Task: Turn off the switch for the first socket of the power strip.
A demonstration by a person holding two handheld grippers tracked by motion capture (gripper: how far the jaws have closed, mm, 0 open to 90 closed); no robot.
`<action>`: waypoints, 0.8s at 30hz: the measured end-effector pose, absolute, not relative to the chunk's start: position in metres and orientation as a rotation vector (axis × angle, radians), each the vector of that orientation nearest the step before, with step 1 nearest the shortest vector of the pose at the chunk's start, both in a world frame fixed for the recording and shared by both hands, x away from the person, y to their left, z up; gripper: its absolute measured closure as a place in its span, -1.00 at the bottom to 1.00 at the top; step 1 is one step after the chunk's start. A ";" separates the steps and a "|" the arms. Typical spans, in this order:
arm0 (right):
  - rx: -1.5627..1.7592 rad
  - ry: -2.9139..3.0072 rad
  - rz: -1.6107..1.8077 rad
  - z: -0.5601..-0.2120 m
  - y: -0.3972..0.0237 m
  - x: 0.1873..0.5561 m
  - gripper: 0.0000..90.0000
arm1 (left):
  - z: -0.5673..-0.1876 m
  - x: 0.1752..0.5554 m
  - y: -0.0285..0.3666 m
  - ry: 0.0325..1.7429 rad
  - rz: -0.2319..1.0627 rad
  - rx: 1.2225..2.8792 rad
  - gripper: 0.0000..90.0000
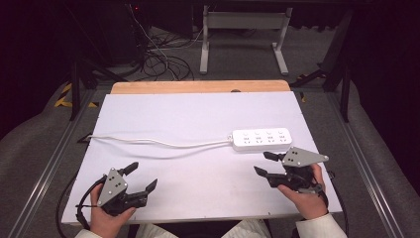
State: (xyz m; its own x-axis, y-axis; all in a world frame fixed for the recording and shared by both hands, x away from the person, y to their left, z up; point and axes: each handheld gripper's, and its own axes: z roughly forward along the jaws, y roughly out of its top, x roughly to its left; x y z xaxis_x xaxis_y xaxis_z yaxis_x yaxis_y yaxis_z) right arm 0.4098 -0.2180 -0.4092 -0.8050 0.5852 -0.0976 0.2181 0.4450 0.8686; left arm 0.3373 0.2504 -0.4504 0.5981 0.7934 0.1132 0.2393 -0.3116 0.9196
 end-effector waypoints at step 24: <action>0.692 2.351 1.310 -0.386 -0.200 0.450 0.15 | -0.451 0.337 0.249 0.834 0.712 1.849 -0.53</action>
